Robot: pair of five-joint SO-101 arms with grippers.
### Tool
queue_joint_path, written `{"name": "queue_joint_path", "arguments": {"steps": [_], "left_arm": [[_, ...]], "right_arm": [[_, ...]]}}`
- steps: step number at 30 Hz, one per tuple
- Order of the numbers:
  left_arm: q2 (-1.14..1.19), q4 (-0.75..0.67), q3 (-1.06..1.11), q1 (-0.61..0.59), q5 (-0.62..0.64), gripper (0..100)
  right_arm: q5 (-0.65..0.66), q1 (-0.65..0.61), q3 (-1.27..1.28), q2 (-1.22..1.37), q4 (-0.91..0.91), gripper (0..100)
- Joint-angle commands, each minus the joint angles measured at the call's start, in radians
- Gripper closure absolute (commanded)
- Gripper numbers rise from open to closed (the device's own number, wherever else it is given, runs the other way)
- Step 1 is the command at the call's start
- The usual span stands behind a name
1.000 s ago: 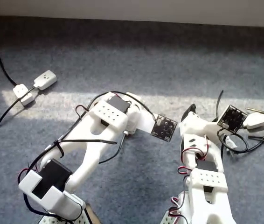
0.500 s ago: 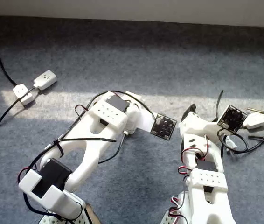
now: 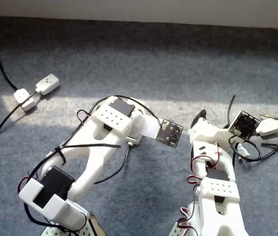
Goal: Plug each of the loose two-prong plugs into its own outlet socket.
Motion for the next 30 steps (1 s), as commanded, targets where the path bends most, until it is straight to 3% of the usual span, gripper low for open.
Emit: {"name": "queue_joint_path", "arguments": {"steps": [1,5,10,30], "left_arm": [[-0.013,0.031,0.007,0.019,-0.457,99],[0.036,0.032,0.018,0.045,-0.47,99],[0.096,0.16,0.007,0.045,-0.574,99],[0.102,0.46,0.015,0.041,-0.58,99]], "right_arm": [[-0.003,0.007,-0.007,-0.001,-0.021,67.4],[-0.003,0.008,-0.007,-0.001,-0.021,67.4],[-0.003,0.008,-0.007,-0.001,-0.021,67.4],[-0.003,0.01,-0.007,-0.001,-0.021,67.4]]}}
